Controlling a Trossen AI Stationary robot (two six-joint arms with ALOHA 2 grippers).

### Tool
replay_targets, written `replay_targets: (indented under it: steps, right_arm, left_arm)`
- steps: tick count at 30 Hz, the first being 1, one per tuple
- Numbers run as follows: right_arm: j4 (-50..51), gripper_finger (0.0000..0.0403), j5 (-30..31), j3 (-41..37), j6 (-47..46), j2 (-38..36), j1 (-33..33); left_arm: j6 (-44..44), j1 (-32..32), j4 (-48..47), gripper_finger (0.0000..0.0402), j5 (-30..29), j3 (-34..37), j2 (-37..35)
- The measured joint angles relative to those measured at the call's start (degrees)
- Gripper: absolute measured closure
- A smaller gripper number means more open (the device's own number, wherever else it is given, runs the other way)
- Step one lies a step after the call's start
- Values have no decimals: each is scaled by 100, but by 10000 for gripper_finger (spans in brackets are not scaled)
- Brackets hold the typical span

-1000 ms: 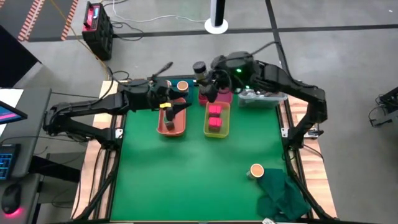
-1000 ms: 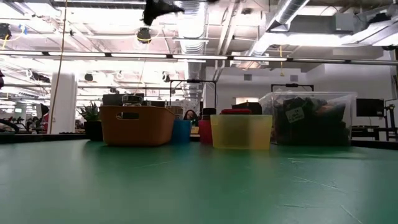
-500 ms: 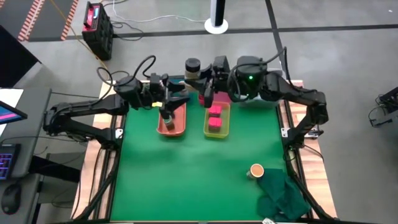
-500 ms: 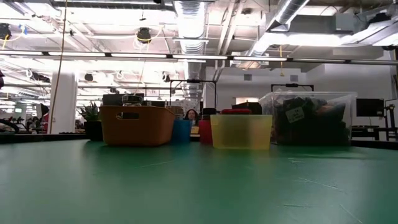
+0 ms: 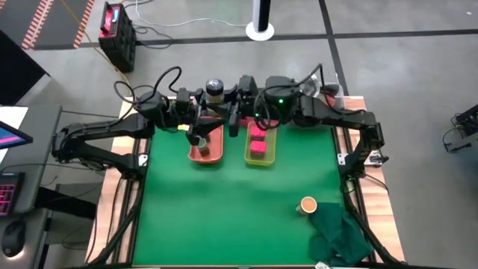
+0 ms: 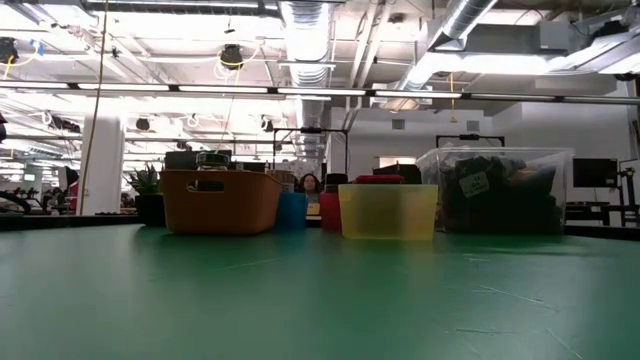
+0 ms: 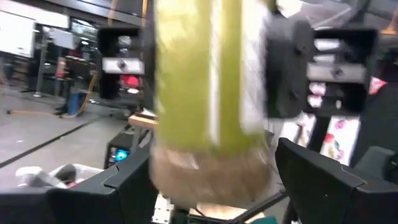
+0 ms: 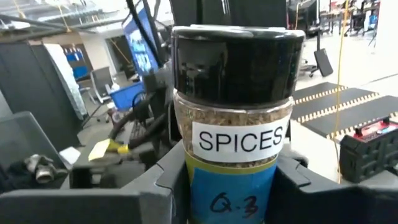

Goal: Sort spices by type
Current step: Put the black seasoning bottle into the red bin upright

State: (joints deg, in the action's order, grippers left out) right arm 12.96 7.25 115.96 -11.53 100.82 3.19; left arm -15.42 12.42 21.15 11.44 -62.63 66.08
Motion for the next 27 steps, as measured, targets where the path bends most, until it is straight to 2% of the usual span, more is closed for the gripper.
replay_targets:
  steps: [5, 10, 22, 27]
  right_arm:
    - [-80, 239, 0, 13, -4, -36, 76]
    - [12, 236, 9, 13, -2, -25, 78]
    - [539, 225, 17, 15, -16, -35, 27]
    - [518, 225, 39, 14, 4, -32, 38]
  left_arm:
    - [226, -1, -15, 107, 113, 0, 0]
    - [412, 57, -31, 107, -27, 0, -48]
    - [341, 285, 0, 107, -396, 0, -80]
    - [365, 320, -53, 107, -354, 0, -90]
